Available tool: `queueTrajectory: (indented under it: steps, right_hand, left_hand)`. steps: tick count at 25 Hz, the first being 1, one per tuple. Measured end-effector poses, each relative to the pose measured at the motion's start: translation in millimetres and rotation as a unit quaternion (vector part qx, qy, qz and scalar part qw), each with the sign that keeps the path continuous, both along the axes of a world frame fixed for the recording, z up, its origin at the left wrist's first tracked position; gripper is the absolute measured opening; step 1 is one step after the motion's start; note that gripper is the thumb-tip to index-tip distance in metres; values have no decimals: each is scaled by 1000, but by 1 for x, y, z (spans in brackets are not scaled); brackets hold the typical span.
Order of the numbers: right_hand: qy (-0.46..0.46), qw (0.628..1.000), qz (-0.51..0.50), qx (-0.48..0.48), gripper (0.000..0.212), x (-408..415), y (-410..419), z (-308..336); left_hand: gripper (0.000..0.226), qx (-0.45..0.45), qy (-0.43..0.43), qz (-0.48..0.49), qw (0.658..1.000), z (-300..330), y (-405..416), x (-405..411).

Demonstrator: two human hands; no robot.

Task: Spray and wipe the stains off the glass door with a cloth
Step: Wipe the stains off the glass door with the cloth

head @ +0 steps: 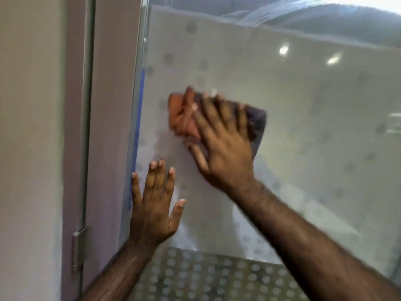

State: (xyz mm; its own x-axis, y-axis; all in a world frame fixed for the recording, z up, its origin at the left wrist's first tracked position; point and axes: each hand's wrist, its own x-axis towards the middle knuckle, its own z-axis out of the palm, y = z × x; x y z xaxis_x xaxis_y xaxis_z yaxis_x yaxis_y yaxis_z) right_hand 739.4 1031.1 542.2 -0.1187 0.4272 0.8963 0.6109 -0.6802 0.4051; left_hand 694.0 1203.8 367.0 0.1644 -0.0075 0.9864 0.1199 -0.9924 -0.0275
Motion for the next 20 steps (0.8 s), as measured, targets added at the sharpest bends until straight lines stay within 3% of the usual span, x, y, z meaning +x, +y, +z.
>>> queueTrajectory:
  steps: [4,9,13,17,20]
  right_hand:
    - [-11,993,27,-115,62,-1,-4,-47]
    - [-13,997,38,-71,60,2,-13,1]
    - [64,980,-9,187,78,29,-69,93]
    - [151,860,-37,486,74,62,-166,82]
    - [189,785,-28,590,71,66,-195,46]
  left_hand:
    - [77,4,4,-9,1000,2,-1,-1]
    - [80,10,1,13,1000,0,1,1]
    - [78,26,-1,16,1000,0,3,2]
    - [79,28,-1,16,999,1,3,2]
    - [79,24,-6,0,1000,3,0,-1]
